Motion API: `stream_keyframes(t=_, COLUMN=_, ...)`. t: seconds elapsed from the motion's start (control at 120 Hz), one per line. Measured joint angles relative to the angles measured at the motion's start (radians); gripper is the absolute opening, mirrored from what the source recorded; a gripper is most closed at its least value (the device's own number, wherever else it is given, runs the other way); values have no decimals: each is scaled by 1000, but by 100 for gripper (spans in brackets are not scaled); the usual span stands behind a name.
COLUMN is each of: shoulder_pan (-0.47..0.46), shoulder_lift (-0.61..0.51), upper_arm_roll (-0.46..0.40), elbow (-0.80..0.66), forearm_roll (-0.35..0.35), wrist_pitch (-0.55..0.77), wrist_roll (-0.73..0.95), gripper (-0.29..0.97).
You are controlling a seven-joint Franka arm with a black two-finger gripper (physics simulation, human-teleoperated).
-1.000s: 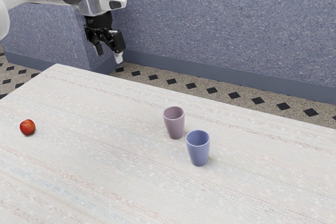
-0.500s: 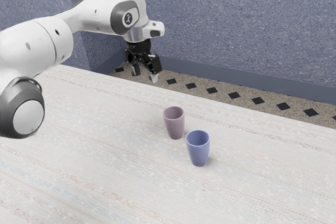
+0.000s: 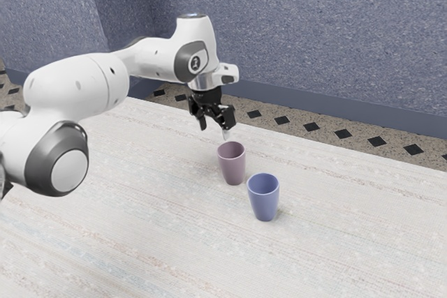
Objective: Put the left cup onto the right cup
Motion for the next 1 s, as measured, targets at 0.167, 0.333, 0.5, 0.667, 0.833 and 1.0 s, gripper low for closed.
stream_keyframes(t=0.167, shoulder_pan=-12, shoulder_lift=8, upper_arm_roll=-2, elbow=-20, forearm_roll=13, wrist_pitch=5, wrist_roll=-10, gripper=68)
stream_keyframes(t=0.333, shoulder_pan=-23, shoulder_lift=41, upper_arm_roll=-2, elbow=-39, forearm_roll=16, wrist_pitch=29, wrist_roll=-17, gripper=68)
stream_keyframes(t=0.5, shoulder_pan=-29, shoulder_lift=63, upper_arm_roll=-2, elbow=-41, forearm_roll=17, wrist_pitch=70, wrist_roll=-22, gripper=55)
stream_keyframes(t=0.667, shoulder_pan=-30, shoulder_lift=64, upper_arm_roll=-2, elbow=-41, forearm_roll=17, wrist_pitch=90, wrist_roll=-29, gripper=16)
stream_keyframes(t=0.833, shoulder_pan=-30, shoulder_lift=64, upper_arm_roll=-2, elbow=-41, forearm_roll=18, wrist_pitch=99, wrist_roll=-35, gripper=-1)
stream_keyframes(t=1.0, shoulder_pan=-32, shoulder_lift=63, upper_arm_roll=-2, elbow=-41, forearm_roll=19, wrist_pitch=103, wrist_roll=-39, gripper=-6)
